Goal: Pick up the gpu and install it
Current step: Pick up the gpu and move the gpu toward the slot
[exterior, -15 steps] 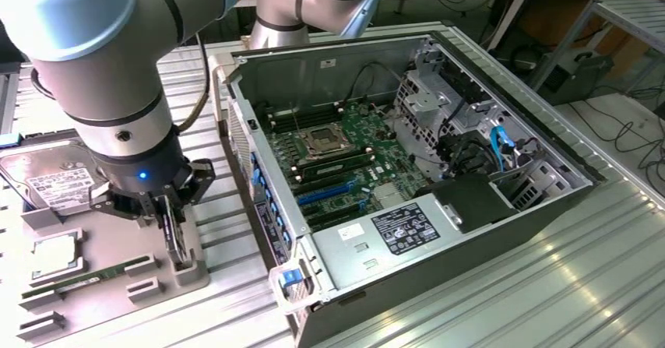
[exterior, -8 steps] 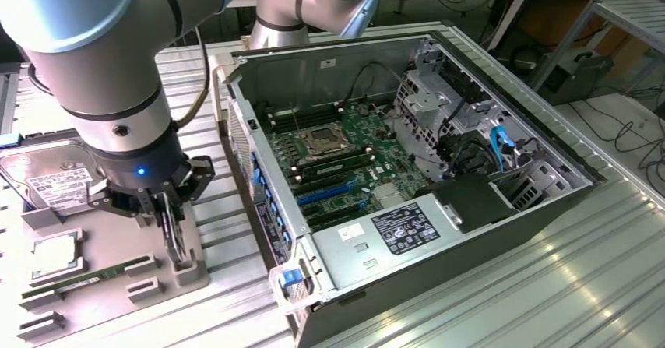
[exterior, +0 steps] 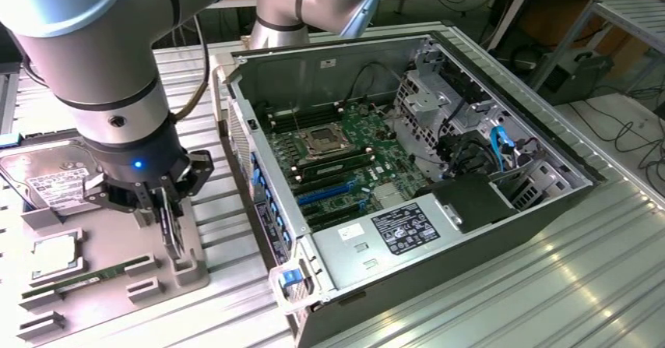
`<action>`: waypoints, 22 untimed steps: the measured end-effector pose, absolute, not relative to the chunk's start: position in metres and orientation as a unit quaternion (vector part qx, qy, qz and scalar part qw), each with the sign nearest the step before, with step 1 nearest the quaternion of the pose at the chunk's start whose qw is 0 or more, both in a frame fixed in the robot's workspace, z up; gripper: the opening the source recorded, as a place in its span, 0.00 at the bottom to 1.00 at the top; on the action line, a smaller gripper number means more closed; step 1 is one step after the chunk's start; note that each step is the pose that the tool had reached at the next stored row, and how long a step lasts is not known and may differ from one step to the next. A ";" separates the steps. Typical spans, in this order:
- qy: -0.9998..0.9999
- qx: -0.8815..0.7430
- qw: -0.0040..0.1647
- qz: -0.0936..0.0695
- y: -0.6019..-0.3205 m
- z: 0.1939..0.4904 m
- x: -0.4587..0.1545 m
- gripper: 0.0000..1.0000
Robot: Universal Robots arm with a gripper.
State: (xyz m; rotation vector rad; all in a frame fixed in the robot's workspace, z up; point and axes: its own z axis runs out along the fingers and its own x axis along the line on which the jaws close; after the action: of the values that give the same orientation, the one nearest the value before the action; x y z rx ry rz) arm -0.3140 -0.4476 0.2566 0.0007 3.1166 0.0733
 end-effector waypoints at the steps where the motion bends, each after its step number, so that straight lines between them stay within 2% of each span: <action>1: 1.000 0.000 0.012 0.023 -0.448 0.258 -0.314 0.27; 22: 1.000 0.000 0.012 0.024 -0.448 0.283 -0.314 0.27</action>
State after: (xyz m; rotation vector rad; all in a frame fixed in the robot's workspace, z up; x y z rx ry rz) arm -0.3140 -0.4476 0.2833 0.0008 3.1166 0.0734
